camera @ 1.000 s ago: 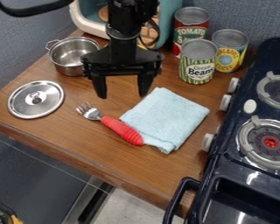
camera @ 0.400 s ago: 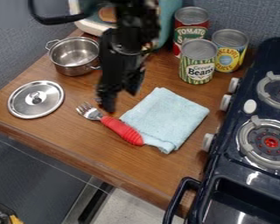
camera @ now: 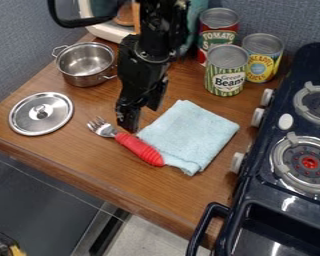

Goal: Put the fork on the white towel

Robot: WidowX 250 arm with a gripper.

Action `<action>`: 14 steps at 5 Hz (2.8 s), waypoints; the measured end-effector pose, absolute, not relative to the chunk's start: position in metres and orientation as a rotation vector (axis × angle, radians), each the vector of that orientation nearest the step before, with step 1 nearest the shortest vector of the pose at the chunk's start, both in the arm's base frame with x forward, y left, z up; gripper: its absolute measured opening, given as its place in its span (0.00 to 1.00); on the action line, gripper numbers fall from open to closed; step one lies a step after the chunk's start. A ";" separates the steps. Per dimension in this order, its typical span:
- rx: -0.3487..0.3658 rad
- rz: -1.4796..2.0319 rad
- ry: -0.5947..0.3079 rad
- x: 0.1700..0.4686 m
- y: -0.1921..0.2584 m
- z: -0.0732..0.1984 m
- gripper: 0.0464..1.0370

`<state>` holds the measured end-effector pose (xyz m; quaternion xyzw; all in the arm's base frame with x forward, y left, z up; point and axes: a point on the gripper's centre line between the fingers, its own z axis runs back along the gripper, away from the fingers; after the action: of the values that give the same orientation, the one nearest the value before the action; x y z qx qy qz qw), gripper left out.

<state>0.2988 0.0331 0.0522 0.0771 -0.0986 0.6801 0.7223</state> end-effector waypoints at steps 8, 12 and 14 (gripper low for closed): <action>0.225 1.455 -0.154 0.276 0.032 0.016 0.96; 0.165 1.389 -0.136 0.278 0.023 0.012 0.90; 0.070 1.432 -0.091 0.282 0.025 0.010 0.35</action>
<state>0.2823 0.0249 0.0104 0.0320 -0.0416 0.6561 0.7528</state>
